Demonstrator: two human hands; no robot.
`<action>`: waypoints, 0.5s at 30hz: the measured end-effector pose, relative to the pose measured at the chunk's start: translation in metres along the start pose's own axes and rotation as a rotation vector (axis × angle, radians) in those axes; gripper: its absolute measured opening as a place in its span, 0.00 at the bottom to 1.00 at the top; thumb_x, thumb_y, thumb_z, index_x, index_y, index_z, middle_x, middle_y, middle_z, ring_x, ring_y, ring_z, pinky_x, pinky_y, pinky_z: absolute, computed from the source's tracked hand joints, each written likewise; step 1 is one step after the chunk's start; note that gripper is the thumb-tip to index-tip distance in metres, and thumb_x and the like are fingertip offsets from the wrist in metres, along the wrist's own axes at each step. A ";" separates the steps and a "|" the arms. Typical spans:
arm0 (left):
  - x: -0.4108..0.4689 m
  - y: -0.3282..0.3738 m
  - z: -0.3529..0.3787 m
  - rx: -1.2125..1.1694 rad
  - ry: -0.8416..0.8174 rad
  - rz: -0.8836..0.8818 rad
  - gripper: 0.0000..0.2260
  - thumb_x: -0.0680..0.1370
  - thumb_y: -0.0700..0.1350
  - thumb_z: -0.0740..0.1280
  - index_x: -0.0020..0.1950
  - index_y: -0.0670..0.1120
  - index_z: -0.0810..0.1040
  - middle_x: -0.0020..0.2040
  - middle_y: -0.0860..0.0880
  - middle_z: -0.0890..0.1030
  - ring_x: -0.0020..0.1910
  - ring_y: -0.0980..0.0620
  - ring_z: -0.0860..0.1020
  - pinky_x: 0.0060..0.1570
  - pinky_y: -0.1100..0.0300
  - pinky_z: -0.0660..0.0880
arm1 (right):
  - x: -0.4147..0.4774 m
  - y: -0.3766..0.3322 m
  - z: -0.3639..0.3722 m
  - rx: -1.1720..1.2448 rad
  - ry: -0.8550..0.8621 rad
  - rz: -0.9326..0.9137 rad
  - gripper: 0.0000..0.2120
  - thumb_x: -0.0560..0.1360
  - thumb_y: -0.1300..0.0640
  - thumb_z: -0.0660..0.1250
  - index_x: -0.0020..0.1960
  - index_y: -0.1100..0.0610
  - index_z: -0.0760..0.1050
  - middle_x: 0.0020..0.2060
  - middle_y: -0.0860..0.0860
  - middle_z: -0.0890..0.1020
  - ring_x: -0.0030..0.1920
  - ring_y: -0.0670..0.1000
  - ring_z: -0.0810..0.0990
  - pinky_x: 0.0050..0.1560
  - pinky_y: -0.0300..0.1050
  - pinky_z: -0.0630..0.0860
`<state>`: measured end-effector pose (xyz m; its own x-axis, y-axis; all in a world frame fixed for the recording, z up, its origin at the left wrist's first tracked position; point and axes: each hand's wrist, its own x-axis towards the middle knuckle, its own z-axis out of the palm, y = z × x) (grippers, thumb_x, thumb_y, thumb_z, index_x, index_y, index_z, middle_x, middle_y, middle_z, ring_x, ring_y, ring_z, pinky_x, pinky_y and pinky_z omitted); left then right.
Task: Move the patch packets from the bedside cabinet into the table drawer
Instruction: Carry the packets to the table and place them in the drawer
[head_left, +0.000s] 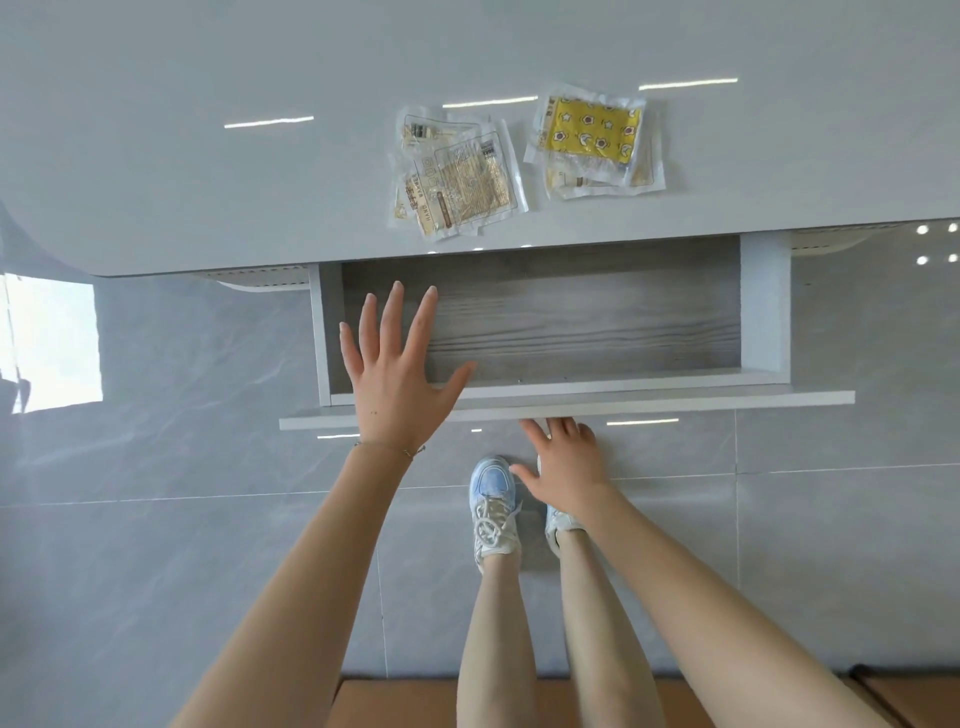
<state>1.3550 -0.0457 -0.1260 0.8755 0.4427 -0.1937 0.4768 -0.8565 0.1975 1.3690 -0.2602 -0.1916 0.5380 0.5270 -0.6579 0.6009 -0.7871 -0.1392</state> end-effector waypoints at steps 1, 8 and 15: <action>-0.001 -0.001 0.001 0.000 -0.006 -0.003 0.34 0.73 0.66 0.60 0.76 0.55 0.59 0.76 0.46 0.60 0.76 0.41 0.56 0.72 0.39 0.49 | -0.002 -0.001 0.004 0.002 0.009 0.010 0.36 0.52 0.35 0.78 0.55 0.53 0.82 0.41 0.57 0.82 0.40 0.57 0.82 0.39 0.48 0.79; 0.005 -0.007 -0.009 -0.011 -0.014 -0.022 0.34 0.73 0.65 0.61 0.76 0.54 0.59 0.76 0.46 0.61 0.75 0.41 0.57 0.72 0.38 0.52 | -0.030 -0.017 -0.033 0.082 -0.088 -0.069 0.30 0.70 0.36 0.67 0.63 0.56 0.73 0.48 0.55 0.82 0.50 0.59 0.82 0.41 0.47 0.73; 0.050 -0.002 -0.035 -0.125 0.020 -0.147 0.33 0.74 0.62 0.64 0.76 0.54 0.57 0.76 0.45 0.60 0.76 0.41 0.55 0.72 0.39 0.50 | -0.016 0.006 -0.147 0.410 0.230 0.011 0.19 0.78 0.43 0.60 0.63 0.52 0.74 0.54 0.47 0.82 0.55 0.53 0.80 0.49 0.46 0.74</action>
<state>1.4006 -0.0125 -0.1023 0.7968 0.5665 -0.2103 0.6043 -0.7433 0.2869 1.4507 -0.2259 -0.0731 0.6878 0.5388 -0.4864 0.3359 -0.8303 -0.4448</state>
